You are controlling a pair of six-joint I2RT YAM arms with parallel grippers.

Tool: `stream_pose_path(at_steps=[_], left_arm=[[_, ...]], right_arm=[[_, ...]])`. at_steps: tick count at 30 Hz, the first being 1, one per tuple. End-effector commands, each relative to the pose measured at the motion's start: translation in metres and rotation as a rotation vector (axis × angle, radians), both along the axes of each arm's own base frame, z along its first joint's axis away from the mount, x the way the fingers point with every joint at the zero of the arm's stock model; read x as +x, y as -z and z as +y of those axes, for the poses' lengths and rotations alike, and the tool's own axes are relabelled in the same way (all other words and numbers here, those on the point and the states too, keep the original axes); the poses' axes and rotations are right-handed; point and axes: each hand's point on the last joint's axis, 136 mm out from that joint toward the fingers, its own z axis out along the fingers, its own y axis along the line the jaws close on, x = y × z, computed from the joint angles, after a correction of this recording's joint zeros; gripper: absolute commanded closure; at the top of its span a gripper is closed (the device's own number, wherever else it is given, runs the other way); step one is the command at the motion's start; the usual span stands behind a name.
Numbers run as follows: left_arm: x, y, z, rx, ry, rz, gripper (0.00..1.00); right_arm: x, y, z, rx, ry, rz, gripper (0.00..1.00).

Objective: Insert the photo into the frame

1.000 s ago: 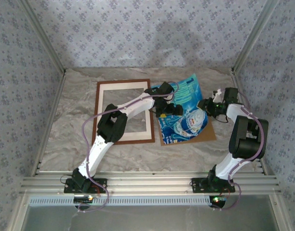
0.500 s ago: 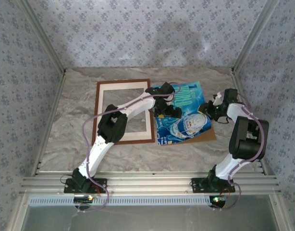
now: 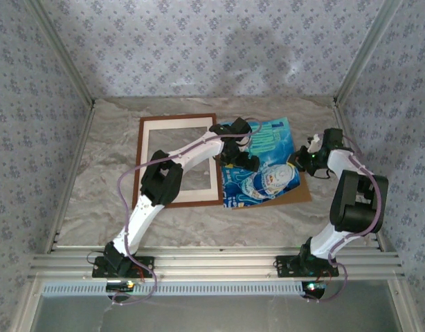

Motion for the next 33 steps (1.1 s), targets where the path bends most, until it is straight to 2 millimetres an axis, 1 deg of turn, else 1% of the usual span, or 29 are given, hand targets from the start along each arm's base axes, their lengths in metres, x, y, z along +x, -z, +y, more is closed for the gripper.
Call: stream_pose_path(at_steps=[1,4,6,9,11,13,15,16,20,23,26,31,33], left_arm=[[-0.009,-0.048,-0.006,-0.015,0.113,-0.130,0.01],[-0.019,-0.074,-0.013,-0.009,0.194,-0.248,0.01],[-0.028,-0.088,-0.018,-0.003,0.248,-0.327,0.01],[-0.044,-0.101,-0.025,0.009,0.312,-0.430,0.02],[-0.055,-0.109,-0.029,0.003,0.336,-0.479,0.02],[-0.072,-0.107,-0.030,-0.002,0.369,-0.488,0.01],[-0.084,-0.110,-0.039,-0.033,0.399,-0.528,0.01],[-0.091,-0.108,-0.042,-0.035,0.422,-0.541,0.01],[-0.103,-0.096,-0.054,-0.011,0.478,-0.598,0.02],[-0.108,-0.085,-0.064,0.002,0.513,-0.627,0.02],[-0.108,-0.075,-0.074,-0.002,0.529,-0.633,0.02],[-0.095,-0.066,-0.087,0.026,0.532,-0.690,0.05],[-0.090,-0.065,-0.091,0.038,0.535,-0.710,0.11]], right_arm=[[-0.001,-0.018,0.005,0.061,0.065,-0.002,1.00],[0.003,-0.029,0.008,0.063,0.083,-0.015,1.00],[0.006,-0.035,0.007,0.045,0.098,-0.026,1.00],[0.011,-0.038,0.004,0.031,0.118,-0.036,1.00],[0.014,-0.037,-0.001,0.016,0.133,-0.031,1.00],[0.017,-0.033,-0.002,0.019,0.144,-0.022,1.00],[0.020,-0.032,-0.001,0.038,0.145,-0.020,1.00],[0.021,-0.031,0.000,0.048,0.149,-0.015,1.00],[0.022,-0.029,0.001,0.057,0.157,-0.036,1.00],[0.020,-0.026,0.002,0.062,0.156,-0.028,1.00],[0.018,-0.024,0.004,0.072,0.148,-0.024,1.00],[0.013,-0.025,0.006,0.075,0.145,-0.021,1.00],[0.012,-0.026,0.007,0.076,0.143,-0.019,1.00]])
